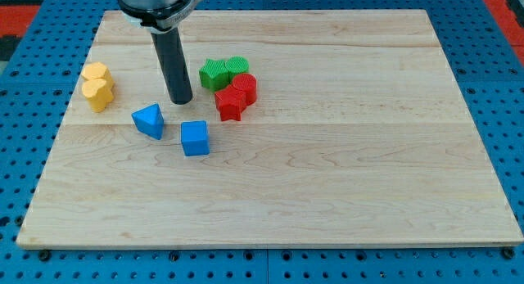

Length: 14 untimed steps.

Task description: Push the green blocks to the right side of the board

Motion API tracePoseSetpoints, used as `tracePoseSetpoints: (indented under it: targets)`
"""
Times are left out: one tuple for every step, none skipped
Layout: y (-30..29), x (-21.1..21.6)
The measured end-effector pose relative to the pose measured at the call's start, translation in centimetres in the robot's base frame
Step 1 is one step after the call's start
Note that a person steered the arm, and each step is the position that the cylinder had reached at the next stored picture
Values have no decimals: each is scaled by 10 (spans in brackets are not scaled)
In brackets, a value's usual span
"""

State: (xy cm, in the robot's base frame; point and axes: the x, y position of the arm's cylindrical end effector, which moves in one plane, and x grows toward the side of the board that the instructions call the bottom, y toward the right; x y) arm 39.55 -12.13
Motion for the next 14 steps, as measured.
tracePoseSetpoints:
  targets:
    - [0, -3]
    - [15, 1]
    - [12, 19]
    - [17, -7]
    - [23, -36]
    - [48, -39]
    - [58, -40]
    - [59, -42]
    - [59, -42]
    - [59, -42]
    - [57, -45]
    - [41, -72]
    - [74, -64]
    - [128, -64]
